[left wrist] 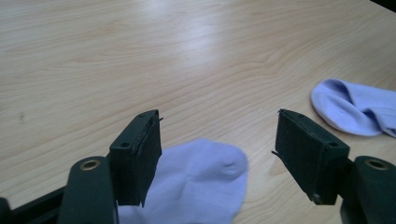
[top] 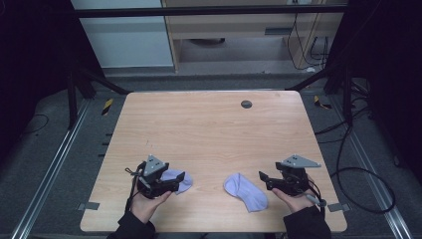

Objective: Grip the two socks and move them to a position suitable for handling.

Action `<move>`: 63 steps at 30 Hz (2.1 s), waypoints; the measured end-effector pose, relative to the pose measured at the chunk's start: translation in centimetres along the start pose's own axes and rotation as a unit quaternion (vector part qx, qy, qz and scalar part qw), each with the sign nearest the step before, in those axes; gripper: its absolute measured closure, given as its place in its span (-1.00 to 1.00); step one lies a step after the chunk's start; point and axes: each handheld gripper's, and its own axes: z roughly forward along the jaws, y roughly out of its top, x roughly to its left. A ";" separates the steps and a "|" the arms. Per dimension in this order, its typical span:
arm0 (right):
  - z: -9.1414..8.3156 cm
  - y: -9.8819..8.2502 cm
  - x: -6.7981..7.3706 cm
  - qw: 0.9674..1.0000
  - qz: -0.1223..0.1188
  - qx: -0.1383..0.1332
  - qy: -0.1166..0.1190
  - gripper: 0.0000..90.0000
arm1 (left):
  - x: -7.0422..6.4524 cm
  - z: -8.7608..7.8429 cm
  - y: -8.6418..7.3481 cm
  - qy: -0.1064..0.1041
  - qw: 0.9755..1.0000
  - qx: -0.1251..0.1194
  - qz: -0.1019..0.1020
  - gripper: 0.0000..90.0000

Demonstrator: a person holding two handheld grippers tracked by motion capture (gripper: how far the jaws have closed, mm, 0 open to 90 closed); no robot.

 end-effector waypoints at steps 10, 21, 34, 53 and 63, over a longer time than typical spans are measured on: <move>-0.3 -0.8 1.6 0.999 -0.013 0.010 0.027 -0.19 | -3.2 2.0 0.8 -0.018 0.999 0.018 0.026 -0.19; 0.1 -2.1 3.0 0.998 -0.031 0.038 0.046 -0.13 | -5.9 4.6 1.3 -0.024 0.998 0.037 0.038 -0.11; 0.8 -3.4 4.1 0.995 -0.051 0.063 0.064 -0.01 | -7.8 7.6 0.8 -0.032 0.997 0.058 0.037 -0.05; 1.8 -4.8 5.5 0.987 -0.078 0.104 0.091 0.19 | -9.4 10.3 0.2 -0.037 0.995 0.078 0.043 0.12; 2.3 -5.2 5.8 0.982 -0.088 0.137 0.098 0.45 | -9.8 11.2 0.3 -0.043 0.993 0.099 0.040 0.41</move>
